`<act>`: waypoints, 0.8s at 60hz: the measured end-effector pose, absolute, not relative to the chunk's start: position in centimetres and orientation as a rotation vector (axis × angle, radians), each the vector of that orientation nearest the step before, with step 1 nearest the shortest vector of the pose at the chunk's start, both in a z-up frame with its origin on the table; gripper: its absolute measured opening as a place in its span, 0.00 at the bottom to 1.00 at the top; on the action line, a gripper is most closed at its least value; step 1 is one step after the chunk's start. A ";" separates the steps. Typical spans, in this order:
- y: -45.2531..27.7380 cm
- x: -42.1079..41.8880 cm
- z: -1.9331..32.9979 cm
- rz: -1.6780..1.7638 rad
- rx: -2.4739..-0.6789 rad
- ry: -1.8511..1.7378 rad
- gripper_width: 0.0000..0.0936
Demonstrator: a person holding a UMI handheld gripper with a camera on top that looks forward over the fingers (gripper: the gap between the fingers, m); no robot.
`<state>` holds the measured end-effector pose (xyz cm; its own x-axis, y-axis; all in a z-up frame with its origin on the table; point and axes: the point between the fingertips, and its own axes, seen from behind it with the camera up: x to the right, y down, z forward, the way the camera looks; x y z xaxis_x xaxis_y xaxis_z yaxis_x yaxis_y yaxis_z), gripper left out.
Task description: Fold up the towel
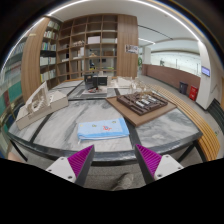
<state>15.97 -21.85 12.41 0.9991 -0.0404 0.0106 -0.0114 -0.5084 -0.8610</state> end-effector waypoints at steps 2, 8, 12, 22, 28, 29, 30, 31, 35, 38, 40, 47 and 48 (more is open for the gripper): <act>-21.3 15.8 12.2 -0.033 -2.112 0.032 0.88; -17.9 14.4 10.9 -0.030 -2.139 -0.017 0.89; -15.2 12.2 10.1 -0.015 -2.135 -0.071 0.89; -7.2 4.8 7.5 0.039 -2.108 -0.170 0.88; -2.9 1.0 4.7 0.037 -2.110 -0.252 0.85; -2.4 0.5 4.2 0.032 -2.114 -0.266 0.82; -1.9 0.1 3.7 0.027 -2.116 -0.279 0.78; -1.4 -0.1 3.2 0.024 -2.118 -0.292 0.74; 0.1 -0.5 0.8 -0.011 -2.144 -0.319 0.60; 0.2 0.0 -1.2 -0.058 -2.188 -0.336 0.43; 0.9 -0.5 -0.6 -0.040 -2.142 -0.341 0.39; 0.9 0.1 -1.1 -0.093 -2.150 -0.362 0.04; 1.1 -0.2 -1.4 -0.096 -2.145 -0.360 0.04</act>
<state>-0.17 1.11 -1.41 0.9541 0.2194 0.2036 0.2916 -0.5271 -0.7982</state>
